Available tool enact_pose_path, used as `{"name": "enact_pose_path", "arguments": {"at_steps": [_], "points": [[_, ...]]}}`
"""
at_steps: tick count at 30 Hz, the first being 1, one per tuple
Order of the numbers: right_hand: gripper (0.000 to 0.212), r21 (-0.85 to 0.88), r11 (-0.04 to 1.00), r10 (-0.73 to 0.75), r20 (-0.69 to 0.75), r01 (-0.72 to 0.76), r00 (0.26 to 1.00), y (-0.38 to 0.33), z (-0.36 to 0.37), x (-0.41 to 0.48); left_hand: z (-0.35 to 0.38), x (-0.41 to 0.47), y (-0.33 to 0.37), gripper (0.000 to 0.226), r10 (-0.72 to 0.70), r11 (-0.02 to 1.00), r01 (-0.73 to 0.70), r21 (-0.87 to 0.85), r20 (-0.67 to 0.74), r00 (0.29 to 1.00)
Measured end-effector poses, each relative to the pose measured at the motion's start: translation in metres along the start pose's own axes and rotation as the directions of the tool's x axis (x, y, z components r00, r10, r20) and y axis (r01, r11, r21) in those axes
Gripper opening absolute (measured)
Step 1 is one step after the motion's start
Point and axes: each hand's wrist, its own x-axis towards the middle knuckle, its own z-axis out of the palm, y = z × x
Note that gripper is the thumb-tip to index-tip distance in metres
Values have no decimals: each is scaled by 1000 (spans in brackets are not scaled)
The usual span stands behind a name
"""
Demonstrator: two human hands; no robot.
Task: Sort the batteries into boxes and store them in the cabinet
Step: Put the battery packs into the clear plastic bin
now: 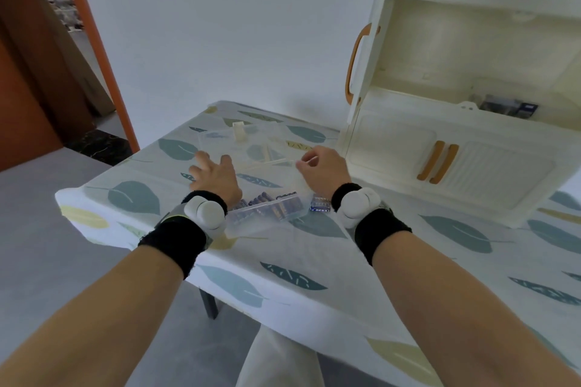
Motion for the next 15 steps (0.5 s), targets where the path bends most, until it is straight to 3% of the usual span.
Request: {"name": "enact_pose_path", "arguments": {"at_steps": [2,5,7,10,15], "points": [[13,-35,997,71,-50,-73,996,21,-8,3,2,0,-3,54,1,997,1,-71,36,999],[33,-259,949,214,117,-178,970,54,-14,4,1,2,-2,58,4,994,0,-112,32,999],[35,-347,923,254,229,-165,940,71,-12,0,1,4,-1,58,14,994,-11,-110,31,999],[22,-418,905,214,272,-85,938,85,-6,-6,2,7,-4,55,40,994,-37,-106,21,999],[24,-403,914,103,140,-38,985,85,-9,3,1,10,-5,52,66,991,-64,-121,17,998]]}}
